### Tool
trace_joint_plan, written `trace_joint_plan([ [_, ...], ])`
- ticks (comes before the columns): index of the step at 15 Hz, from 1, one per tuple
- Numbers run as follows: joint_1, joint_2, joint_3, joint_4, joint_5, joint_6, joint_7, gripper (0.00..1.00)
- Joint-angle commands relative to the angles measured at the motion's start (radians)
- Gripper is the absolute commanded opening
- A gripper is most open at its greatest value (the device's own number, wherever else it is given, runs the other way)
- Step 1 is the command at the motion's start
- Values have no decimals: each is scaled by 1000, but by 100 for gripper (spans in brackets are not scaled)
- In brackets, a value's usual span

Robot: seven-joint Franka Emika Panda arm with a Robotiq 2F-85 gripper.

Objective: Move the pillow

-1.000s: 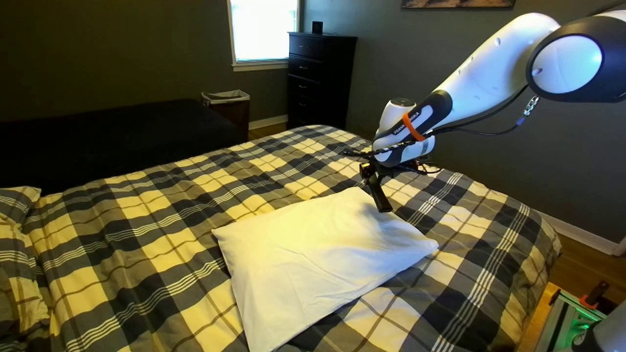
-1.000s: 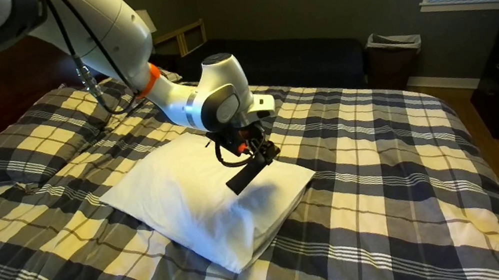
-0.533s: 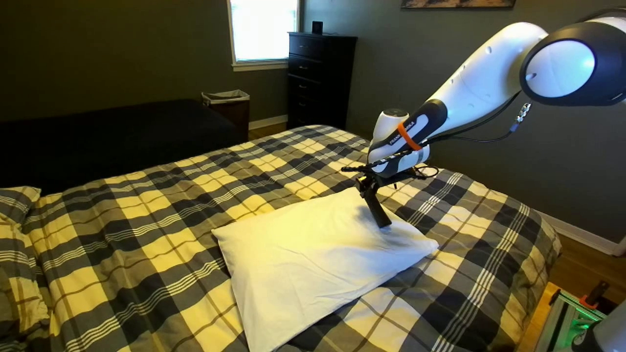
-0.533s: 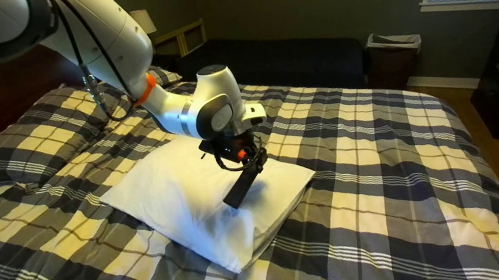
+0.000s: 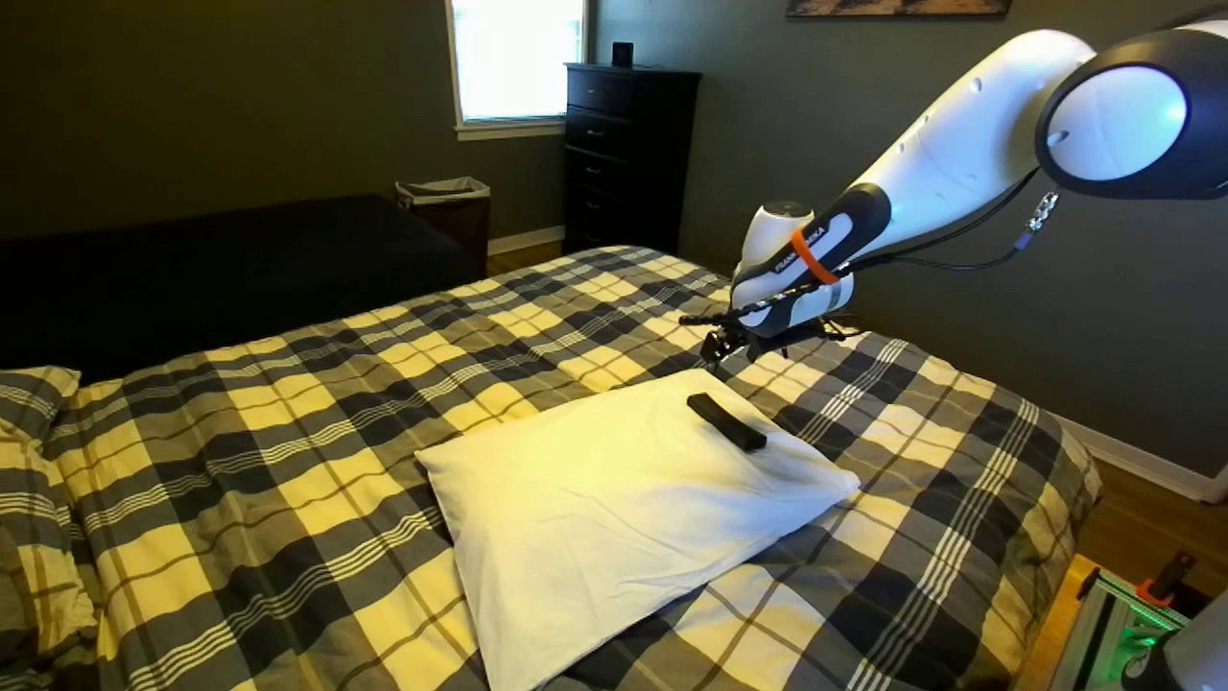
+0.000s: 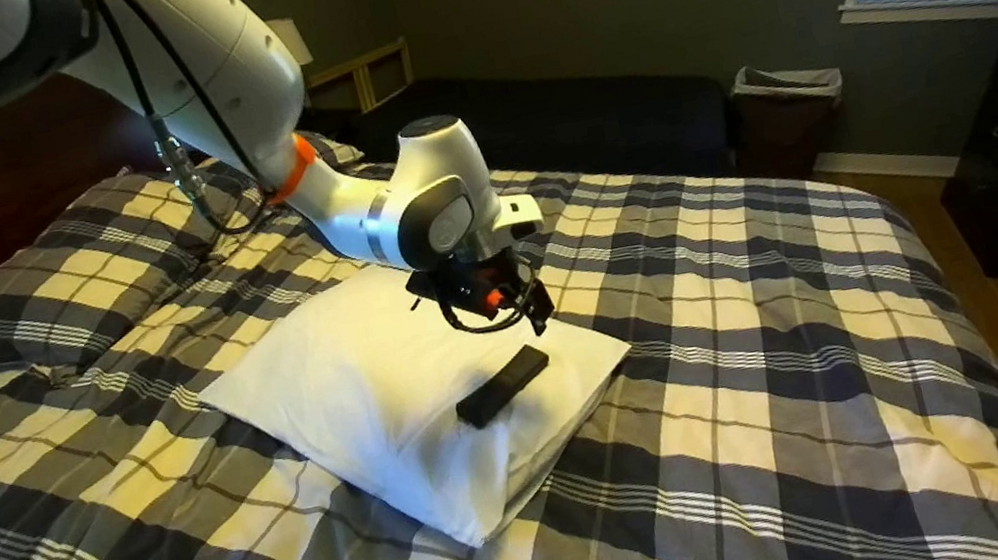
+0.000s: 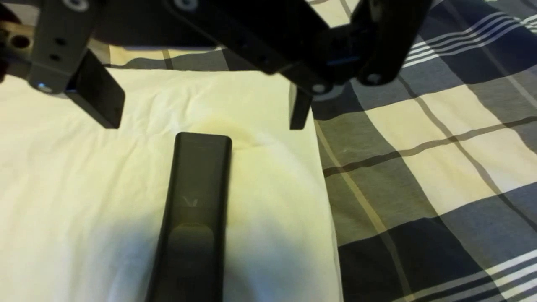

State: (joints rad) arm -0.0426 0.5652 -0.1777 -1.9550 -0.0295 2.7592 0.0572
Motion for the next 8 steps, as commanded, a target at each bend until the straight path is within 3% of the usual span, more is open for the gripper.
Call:
trace_joint_plan([
  [1,-6,-115,-10,-101,-28,27,0,100],
  [8,-21,-318,13,-225,-20,11,-15,100],
])
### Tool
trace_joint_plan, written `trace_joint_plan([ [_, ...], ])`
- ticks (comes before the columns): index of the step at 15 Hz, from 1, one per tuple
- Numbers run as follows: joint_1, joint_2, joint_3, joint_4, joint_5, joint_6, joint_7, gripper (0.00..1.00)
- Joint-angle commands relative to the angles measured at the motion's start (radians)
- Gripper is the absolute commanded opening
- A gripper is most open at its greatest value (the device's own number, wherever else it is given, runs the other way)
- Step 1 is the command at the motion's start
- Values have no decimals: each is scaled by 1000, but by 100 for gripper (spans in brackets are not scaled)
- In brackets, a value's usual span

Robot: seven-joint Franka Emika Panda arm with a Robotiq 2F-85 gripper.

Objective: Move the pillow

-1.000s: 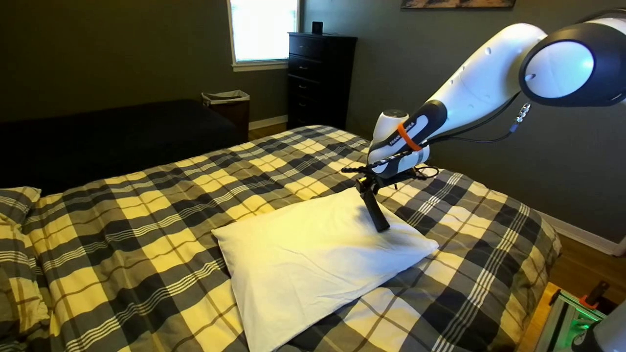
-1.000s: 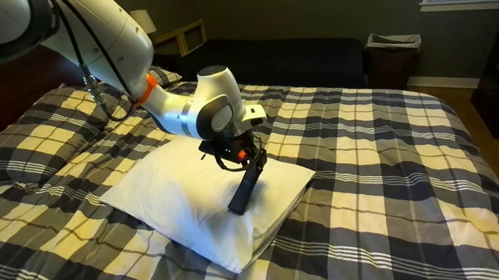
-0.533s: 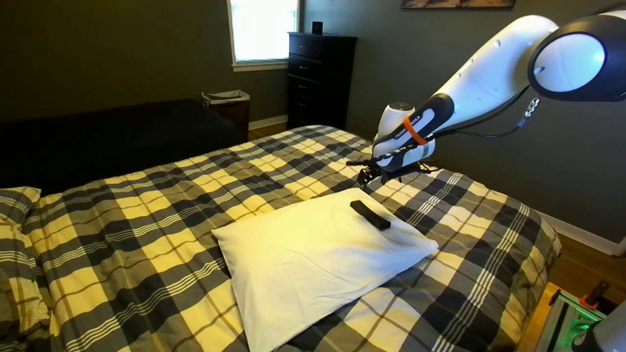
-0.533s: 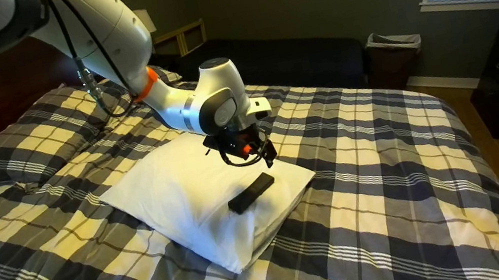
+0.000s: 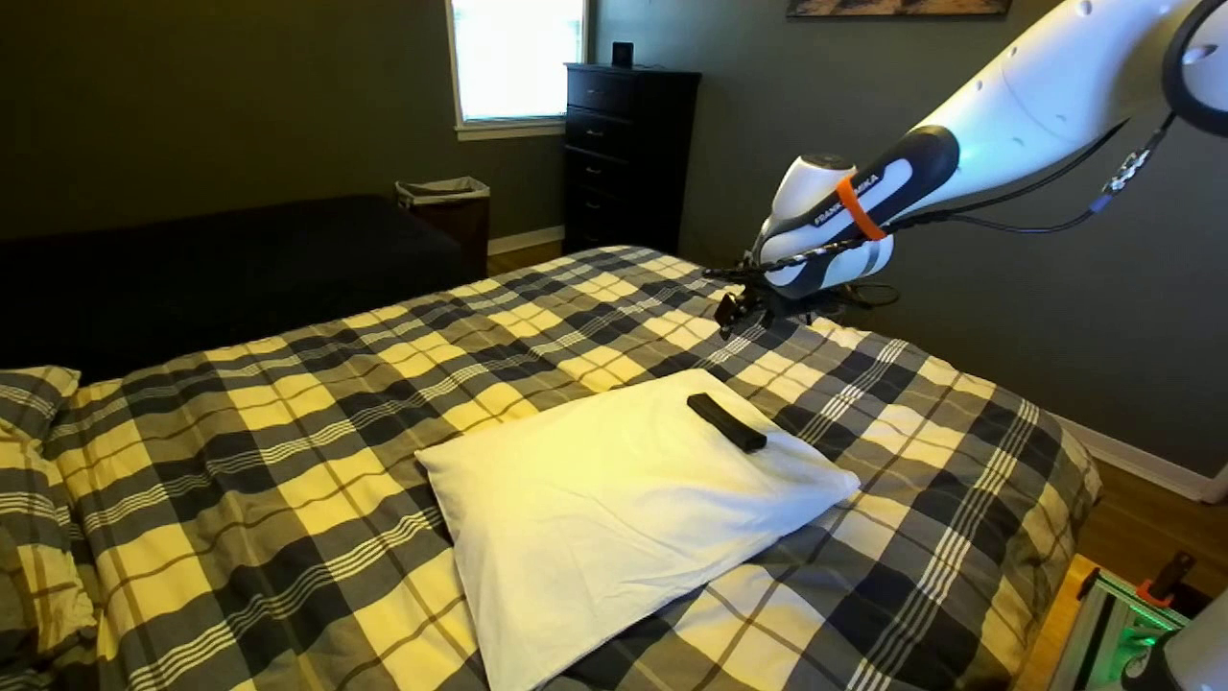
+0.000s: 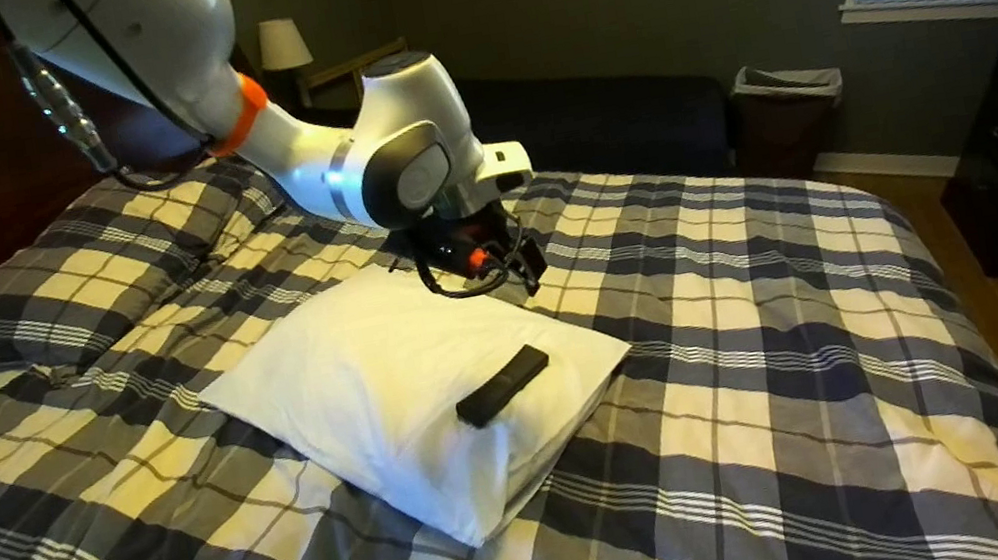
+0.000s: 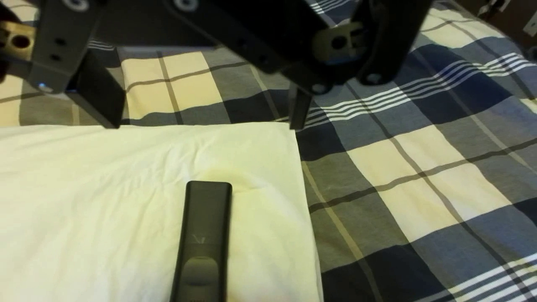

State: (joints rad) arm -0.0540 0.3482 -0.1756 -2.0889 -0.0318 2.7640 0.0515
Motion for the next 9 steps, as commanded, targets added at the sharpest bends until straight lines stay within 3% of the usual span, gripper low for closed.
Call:
trace_joint_plan([
  [1,4,-126,-5,-110,-44,2,13,100],
  [5,0,-194,-6,-155,-91,7,26,100],
  [6,-14,-144,11,-98,-59,-2,6,100],
  [9,-15,-153,13,-101,-60,-2,5,100],
])
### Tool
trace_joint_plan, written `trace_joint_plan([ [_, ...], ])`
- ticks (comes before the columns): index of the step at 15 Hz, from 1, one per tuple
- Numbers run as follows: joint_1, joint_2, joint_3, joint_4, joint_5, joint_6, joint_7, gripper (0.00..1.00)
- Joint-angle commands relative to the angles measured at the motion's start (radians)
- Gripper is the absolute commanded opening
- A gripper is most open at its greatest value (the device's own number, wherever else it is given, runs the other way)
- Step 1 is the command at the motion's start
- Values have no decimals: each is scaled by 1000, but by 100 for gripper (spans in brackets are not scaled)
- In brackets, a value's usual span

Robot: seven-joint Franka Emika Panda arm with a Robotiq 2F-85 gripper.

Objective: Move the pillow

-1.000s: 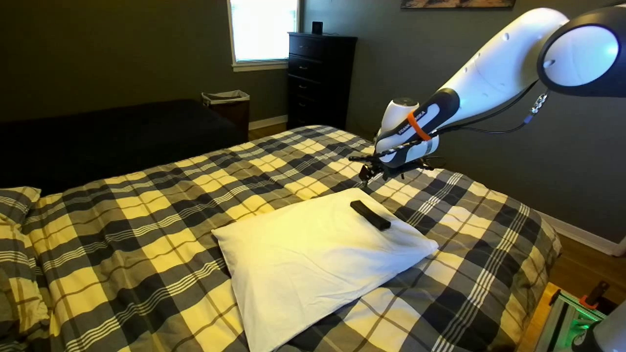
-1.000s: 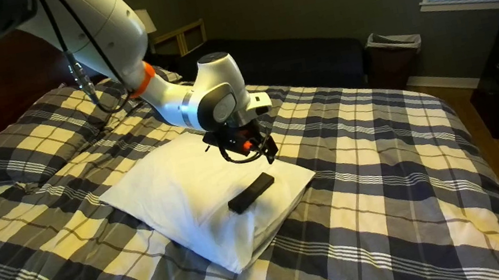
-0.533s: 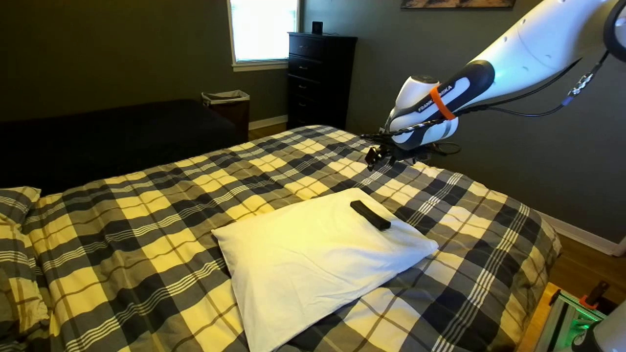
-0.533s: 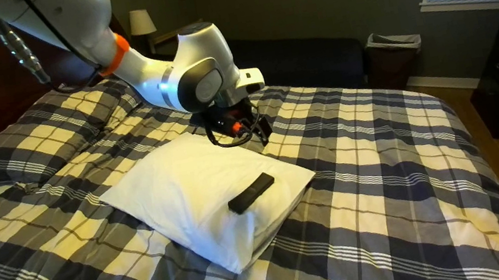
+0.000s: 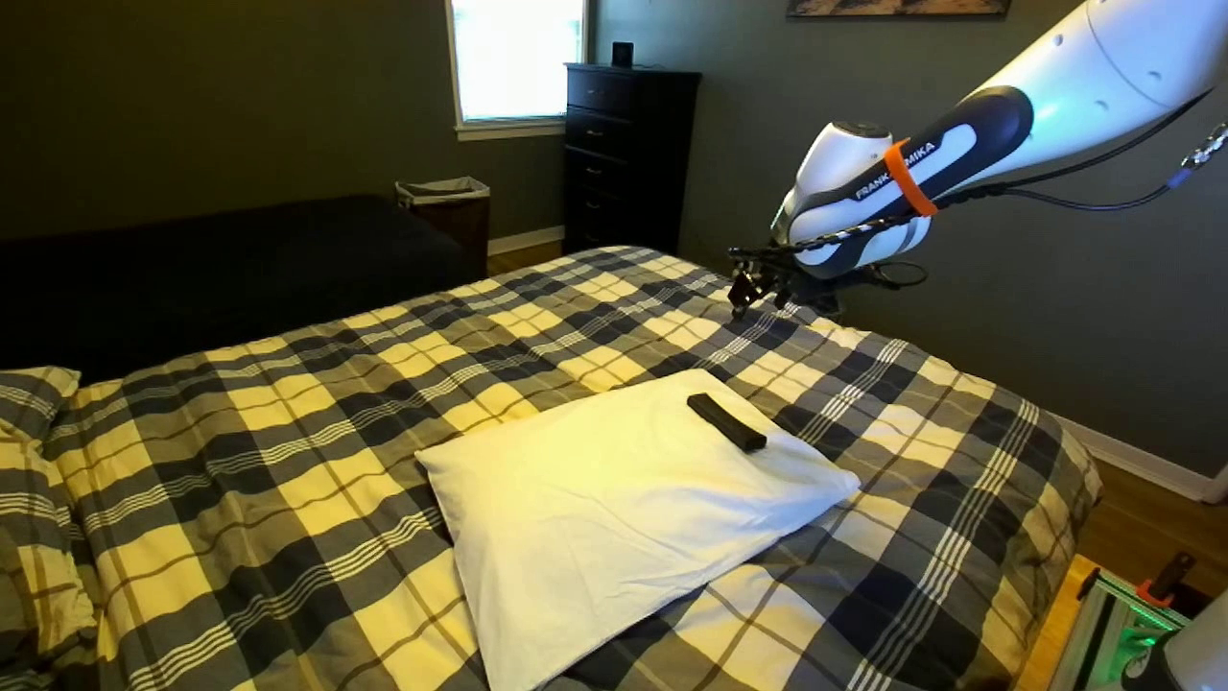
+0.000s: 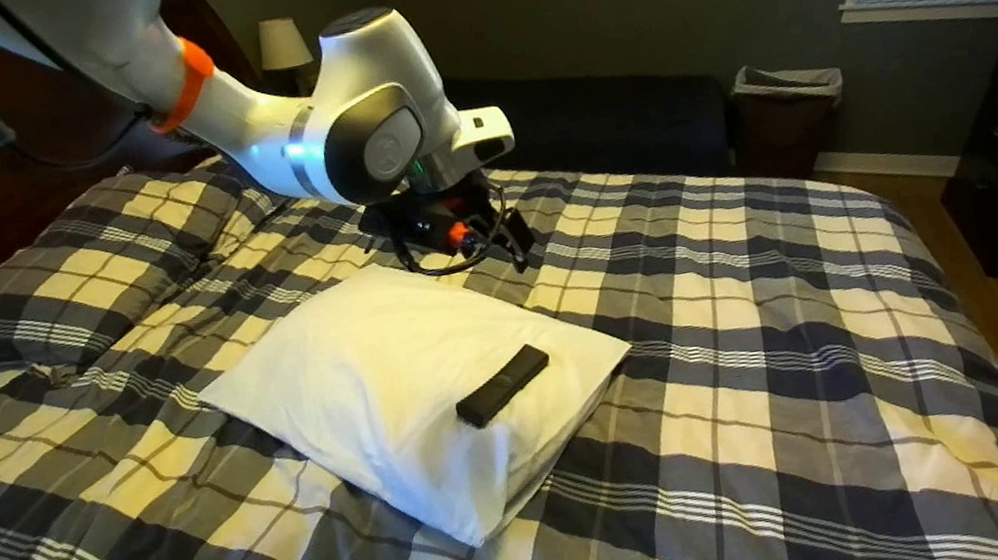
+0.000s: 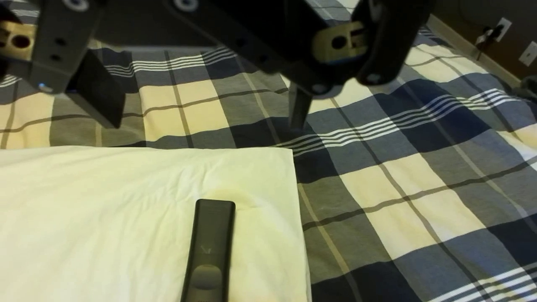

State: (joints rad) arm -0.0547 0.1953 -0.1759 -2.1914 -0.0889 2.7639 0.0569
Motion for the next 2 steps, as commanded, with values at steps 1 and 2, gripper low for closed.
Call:
trace_joint_plan([
  [1,-15,2,14,3,-3,-2,0,100],
  [2,-15,4,14,3,-3,-2,0,100],
])
